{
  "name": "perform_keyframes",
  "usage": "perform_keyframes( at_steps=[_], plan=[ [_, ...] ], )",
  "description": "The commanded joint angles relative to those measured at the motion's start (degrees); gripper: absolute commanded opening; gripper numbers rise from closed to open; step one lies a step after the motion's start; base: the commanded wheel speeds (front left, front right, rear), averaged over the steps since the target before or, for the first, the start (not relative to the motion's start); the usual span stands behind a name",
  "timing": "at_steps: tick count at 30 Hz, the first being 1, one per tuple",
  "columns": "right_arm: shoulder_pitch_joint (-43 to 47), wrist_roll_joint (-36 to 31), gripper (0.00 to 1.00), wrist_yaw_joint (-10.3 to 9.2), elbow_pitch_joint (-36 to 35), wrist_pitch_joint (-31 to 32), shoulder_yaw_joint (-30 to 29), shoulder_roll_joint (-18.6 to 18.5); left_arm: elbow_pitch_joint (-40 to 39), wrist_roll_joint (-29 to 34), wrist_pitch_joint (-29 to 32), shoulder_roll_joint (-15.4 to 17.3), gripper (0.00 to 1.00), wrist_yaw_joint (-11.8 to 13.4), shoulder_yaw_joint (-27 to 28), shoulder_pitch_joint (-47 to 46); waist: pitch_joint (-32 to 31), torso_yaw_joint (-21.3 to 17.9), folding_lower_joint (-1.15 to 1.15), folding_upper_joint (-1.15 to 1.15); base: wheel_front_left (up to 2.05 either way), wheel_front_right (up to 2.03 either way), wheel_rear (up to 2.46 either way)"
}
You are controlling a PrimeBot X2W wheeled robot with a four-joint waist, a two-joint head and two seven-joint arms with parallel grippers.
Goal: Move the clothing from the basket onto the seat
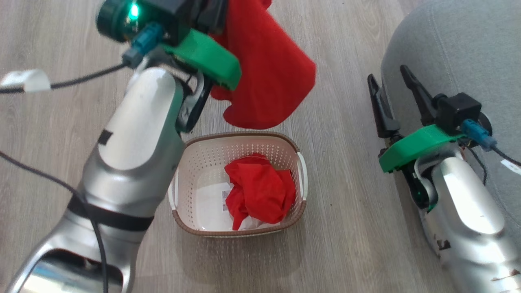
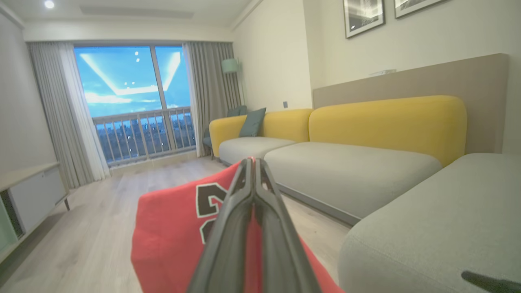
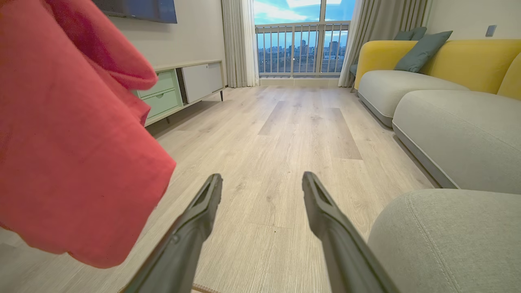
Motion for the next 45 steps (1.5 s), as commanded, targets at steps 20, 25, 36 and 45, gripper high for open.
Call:
perform_keyframes(
  at_steps=[20, 25, 36, 45],
  plan=[
    [-3.9, 7.8, 1.0, -0.01, -16.4, -0.4, 9.3, 2.1, -5.8, 0.0, -0.3, 1.0, 0.0, 0.8, -0.6, -4.5, -0.1, -0.7, 0.01, 0.0, 0.0, 0.0, 0.0],
    [-8.0, 10.5, 1.0, -0.01, -13.8, -0.4, 17.0, 1.9, -6.3, -0.2, -0.3, 1.0, 0.0, 0.7, -1.5, -3.9, -0.3, -0.3, 0.01, 0.0, 0.0, 0.0, 0.0],
    [-16.6, 10.9, 1.0, -0.01, -2.2, -0.4, 24.9, 3.8, -6.7, -2.1, -0.3, 1.0, 0.0, 0.9, -4.4, -3.2, -0.2, 2.3, 0.01, 0.0, 0.0, 0.0, 0.0],
    [-19.9, 15.3, 1.0, -0.01, 8.3, -0.4, 31.7, 5.6, -7.9, -4.4, -0.3, 1.0, 0.0, 1.5, -7.8, -2.9, -0.5, 4.2, 0.01, 0.0, 0.0, 0.0, 0.0]
  ],
)
